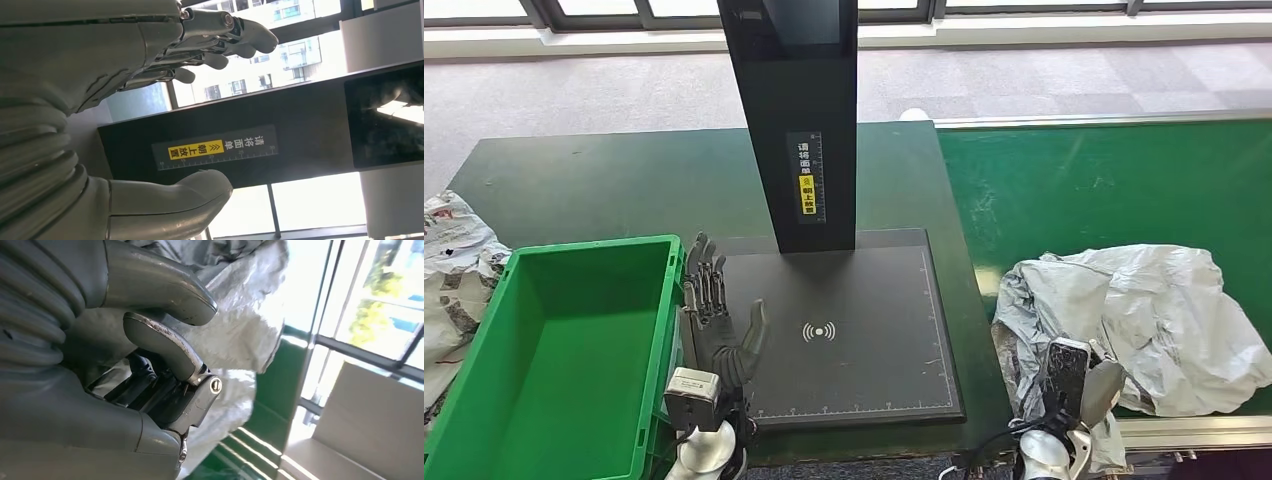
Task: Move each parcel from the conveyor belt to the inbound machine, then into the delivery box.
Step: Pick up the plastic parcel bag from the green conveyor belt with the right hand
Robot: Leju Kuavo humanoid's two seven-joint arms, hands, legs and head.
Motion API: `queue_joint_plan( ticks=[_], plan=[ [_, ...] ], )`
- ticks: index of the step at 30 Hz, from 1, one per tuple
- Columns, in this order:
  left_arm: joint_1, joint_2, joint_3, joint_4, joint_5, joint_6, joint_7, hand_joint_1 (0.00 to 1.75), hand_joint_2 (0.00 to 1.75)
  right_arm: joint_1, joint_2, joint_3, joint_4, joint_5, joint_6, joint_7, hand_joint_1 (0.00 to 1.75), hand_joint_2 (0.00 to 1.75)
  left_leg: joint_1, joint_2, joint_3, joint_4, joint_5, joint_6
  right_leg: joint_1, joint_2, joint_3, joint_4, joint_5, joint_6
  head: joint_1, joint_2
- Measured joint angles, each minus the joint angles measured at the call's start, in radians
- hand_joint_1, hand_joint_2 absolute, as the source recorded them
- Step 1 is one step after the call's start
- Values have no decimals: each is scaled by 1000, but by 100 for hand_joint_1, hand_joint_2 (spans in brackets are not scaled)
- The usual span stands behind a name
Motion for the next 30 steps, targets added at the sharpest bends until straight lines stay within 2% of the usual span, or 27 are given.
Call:
queue_joint_plan(
  ticks=[9, 21, 25, 28, 29, 30],
  plan=[
    [0, 0, 2, 0, -3, -11, 0, 0, 175, 73, 10, 129, -224, -6, -18, 0, 175, 175, 0, 0, 0, 0, 0, 0, 0, 0, 0, 0, 0, 0, 0, 0],
    [0, 0, 2, 0, -4, -13, 0, 0, 175, 78, 11, 138, -241, -3, -18, 0, 175, 175, 0, 0, 0, 0, 0, 0, 0, 0, 0, 0, 0, 0, 0, 0],
    [0, 0, 2, 0, -8, -24, 0, 0, 175, 97, 14, 178, -310, -8, -18, 0, 175, 175, 0, 0, 0, 0, 0, 0, 0, 0, 0, 0, 0, 0, 0, 0],
    [0, 0, 3, 1, -13, -42, 0, 0, 175, 124, 4, 322, -411, -61, 24, 18, 44, 175, 0, 1, 0, 0, 0, 0, 0, 1, 0, 0, 0, 0, 0, 0],
    [0, 0, 3, 1, -15, -45, 0, 0, 175, 116, 4, 359, -396, 63, 26, 88, 0, 175, 0, 1, 1, 0, 0, 0, 0, 1, 0, 0, 0, 0, 0, 0],
    [0, -1, 3, 1, -16, -44, 0, 0, 175, 100, 6, 360, -357, 214, 24, 156, 0, 175, 0, 1, 1, 0, 0, 0, 0, 1, 0, 0, 0, 0, 0, 0]
  ],
)
